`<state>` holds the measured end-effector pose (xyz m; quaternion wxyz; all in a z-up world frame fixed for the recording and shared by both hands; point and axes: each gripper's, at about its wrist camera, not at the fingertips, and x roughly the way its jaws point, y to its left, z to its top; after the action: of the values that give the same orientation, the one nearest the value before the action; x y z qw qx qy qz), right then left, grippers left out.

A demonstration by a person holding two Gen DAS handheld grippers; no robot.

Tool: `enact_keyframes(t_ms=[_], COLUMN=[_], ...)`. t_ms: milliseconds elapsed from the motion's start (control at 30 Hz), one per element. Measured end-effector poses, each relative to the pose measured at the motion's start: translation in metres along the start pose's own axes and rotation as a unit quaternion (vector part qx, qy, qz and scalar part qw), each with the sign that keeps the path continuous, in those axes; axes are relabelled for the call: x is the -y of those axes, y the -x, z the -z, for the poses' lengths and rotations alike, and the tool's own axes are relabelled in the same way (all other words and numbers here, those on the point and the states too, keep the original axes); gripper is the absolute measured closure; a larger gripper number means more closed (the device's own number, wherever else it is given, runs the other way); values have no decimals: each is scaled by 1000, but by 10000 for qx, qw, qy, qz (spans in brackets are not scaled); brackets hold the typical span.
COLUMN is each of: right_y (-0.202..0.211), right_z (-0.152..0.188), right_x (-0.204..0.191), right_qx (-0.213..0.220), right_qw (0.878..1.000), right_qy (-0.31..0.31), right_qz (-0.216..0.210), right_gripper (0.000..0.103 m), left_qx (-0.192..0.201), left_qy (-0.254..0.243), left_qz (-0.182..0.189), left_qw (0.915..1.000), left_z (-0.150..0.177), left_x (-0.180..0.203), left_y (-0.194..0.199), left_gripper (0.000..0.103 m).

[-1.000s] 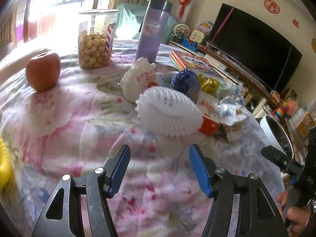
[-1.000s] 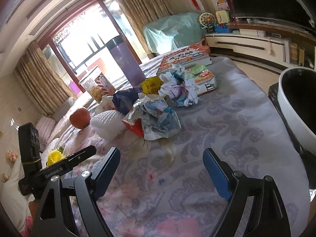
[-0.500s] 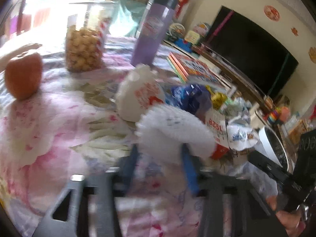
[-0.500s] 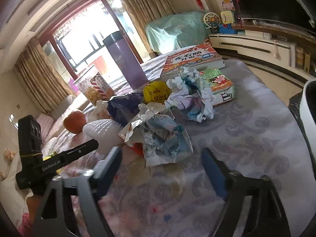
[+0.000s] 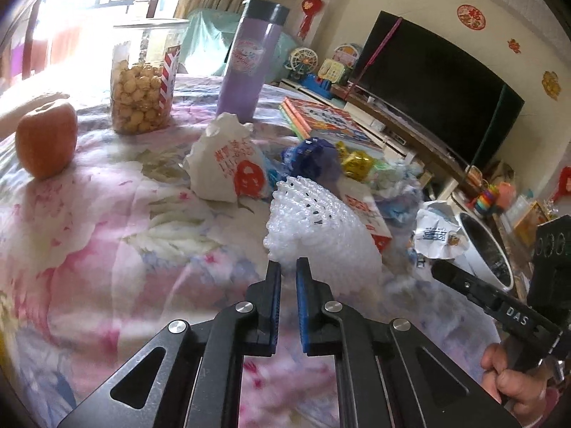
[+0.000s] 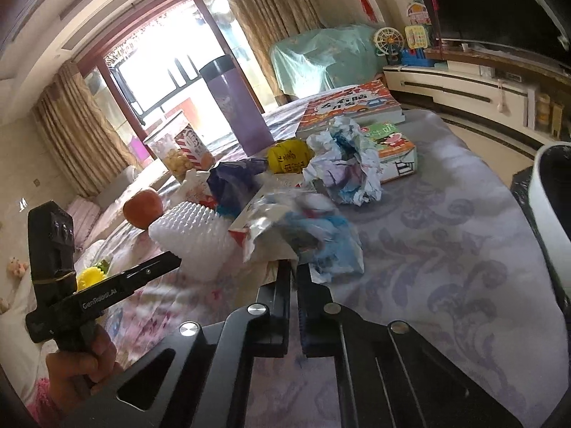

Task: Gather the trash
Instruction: 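Carry the foam net and crumpled paper over the trash bin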

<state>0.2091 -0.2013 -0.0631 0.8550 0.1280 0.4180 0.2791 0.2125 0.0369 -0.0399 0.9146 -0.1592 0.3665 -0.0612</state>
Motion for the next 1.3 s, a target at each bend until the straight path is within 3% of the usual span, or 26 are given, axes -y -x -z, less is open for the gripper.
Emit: enact_keyframes(t_ms=[500,1300], right_y=[60,138], right_z=[10,14], right_x=[26,98], right_qx=[303,819], right_qw=[9991,9901], right_qy=[-207,-732], right_qz=[202,877], right_gripper=[102,102], left_qx=[-21,-341], left_qy=[-356,-922], left_qz=[582,1103], left_qw=[9977,9890], left_z=[17,3], left_x=[57,144], left_y=[20,-45], left_gripper=[97,97])
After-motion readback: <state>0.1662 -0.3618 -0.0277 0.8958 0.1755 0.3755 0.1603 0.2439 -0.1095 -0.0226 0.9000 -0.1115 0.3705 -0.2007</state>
